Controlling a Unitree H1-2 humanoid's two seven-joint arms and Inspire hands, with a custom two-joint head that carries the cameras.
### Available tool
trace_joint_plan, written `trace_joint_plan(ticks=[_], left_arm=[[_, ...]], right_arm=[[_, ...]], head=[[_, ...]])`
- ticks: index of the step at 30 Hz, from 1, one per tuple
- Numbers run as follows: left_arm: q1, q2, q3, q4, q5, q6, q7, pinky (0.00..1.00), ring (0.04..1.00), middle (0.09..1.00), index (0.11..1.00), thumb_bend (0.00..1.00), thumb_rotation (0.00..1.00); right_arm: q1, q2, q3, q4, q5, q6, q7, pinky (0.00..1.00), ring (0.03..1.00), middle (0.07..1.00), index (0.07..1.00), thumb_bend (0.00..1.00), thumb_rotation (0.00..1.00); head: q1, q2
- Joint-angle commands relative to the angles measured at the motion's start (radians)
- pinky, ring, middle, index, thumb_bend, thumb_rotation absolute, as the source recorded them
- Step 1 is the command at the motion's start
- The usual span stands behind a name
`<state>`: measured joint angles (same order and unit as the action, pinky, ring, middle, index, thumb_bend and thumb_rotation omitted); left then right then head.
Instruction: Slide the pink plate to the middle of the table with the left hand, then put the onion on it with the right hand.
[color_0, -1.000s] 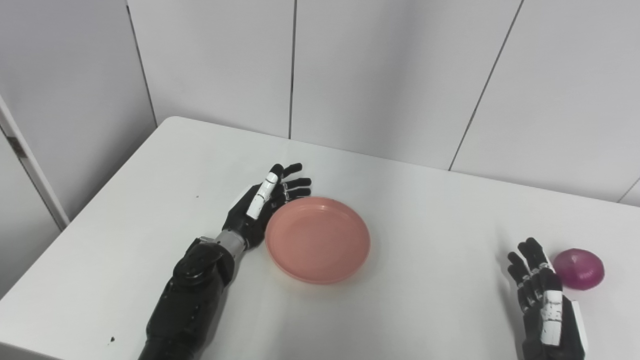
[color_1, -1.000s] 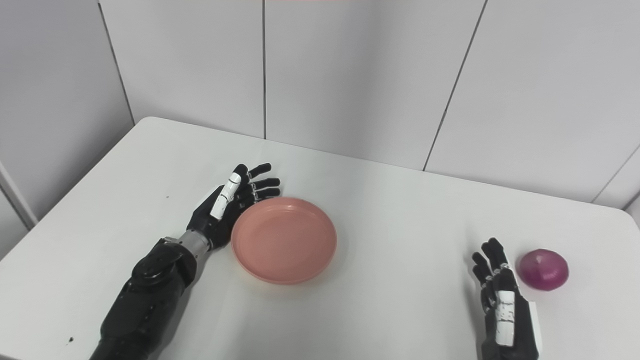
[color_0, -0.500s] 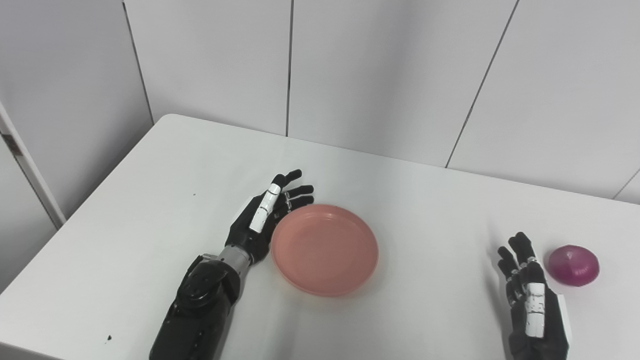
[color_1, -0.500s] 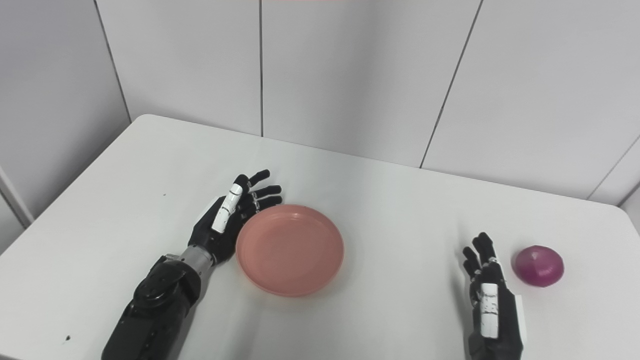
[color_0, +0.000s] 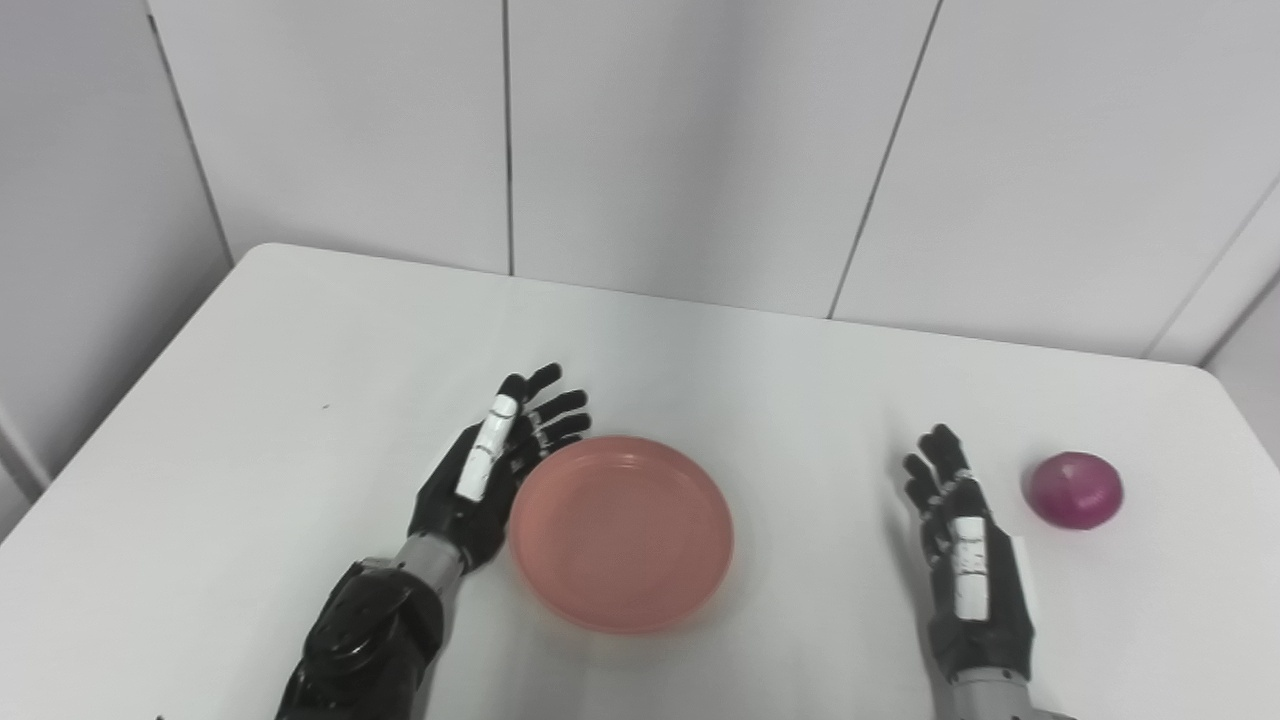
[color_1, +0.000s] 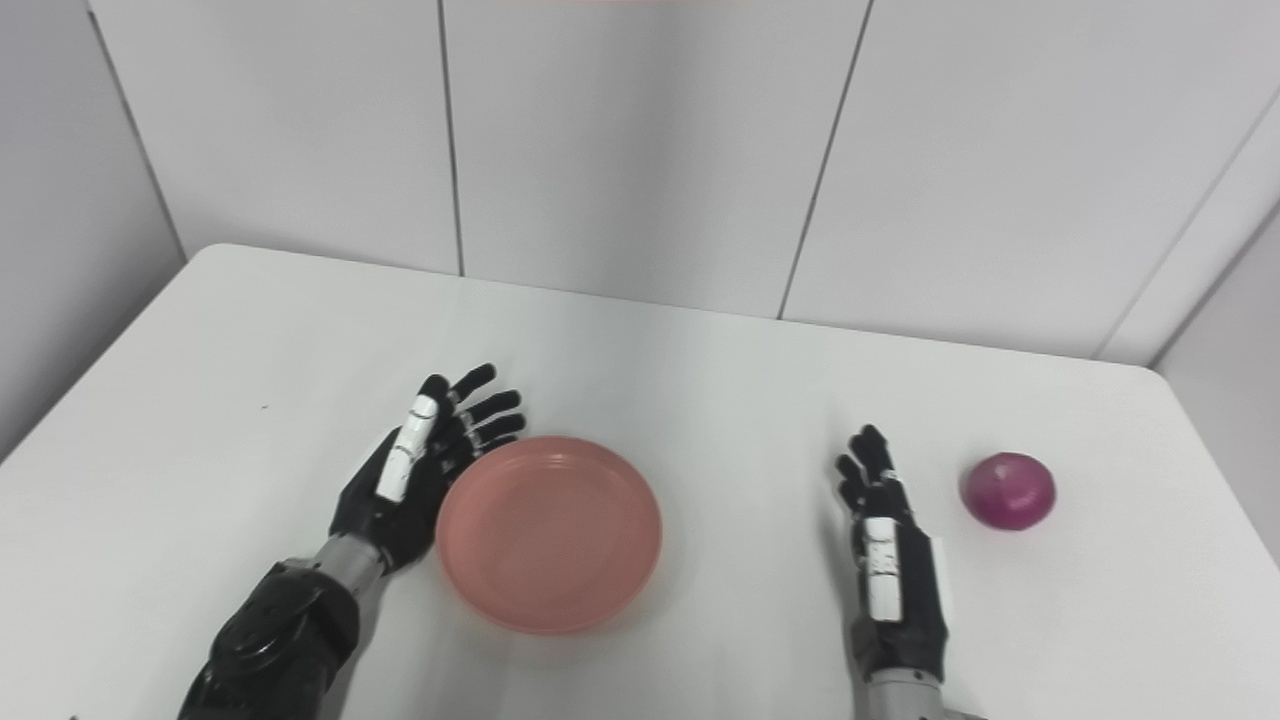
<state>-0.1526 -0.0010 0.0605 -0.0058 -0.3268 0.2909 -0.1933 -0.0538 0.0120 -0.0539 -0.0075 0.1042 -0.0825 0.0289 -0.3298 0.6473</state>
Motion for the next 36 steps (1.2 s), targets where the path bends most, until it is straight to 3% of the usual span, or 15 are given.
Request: trace_joint_plan(ticks=[1,7,18,27,36], left_arm=[[0.011,-0.009,-0.014,-0.014,-0.008,0.042,0.008,0.84,0.799,0.799,0.877,0.69,0.81],[0.012,-0.037,-0.021,-0.026,-0.006,0.056,0.032,0.86,0.807,0.813,0.879,0.69,0.79],[0.010,-0.079,-0.053,-0.069,0.002,0.103,0.063,0.88,0.816,0.813,0.907,0.63,0.83],[0.012,-0.116,-0.045,-0.114,-0.029,0.172,0.105,0.86,0.813,0.826,0.908,0.62,0.82],[0.020,-0.105,-0.070,-0.134,-0.037,0.174,0.104,0.88,0.820,0.833,0.919,0.61,0.83]], right_arm=[[0.014,0.028,0.014,0.037,-0.001,-0.009,-0.008,0.96,0.934,0.936,0.939,0.84,0.90],[0.003,0.044,0.020,0.056,-0.020,-0.020,-0.021,0.97,0.944,0.941,0.938,0.86,0.91],[-0.005,0.052,0.030,0.073,-0.034,-0.026,-0.030,0.98,0.953,0.958,0.953,0.85,0.92],[-0.017,0.057,0.033,0.083,-0.040,-0.022,-0.036,0.98,0.952,0.958,0.954,0.86,0.91],[-0.012,0.054,0.031,0.081,-0.042,-0.030,-0.037,0.97,0.946,0.954,0.952,0.86,0.92]], head=[[-0.011,-0.004],[-0.056,-0.009],[-0.088,-0.011],[-0.114,-0.011],[-0.090,-0.013]])
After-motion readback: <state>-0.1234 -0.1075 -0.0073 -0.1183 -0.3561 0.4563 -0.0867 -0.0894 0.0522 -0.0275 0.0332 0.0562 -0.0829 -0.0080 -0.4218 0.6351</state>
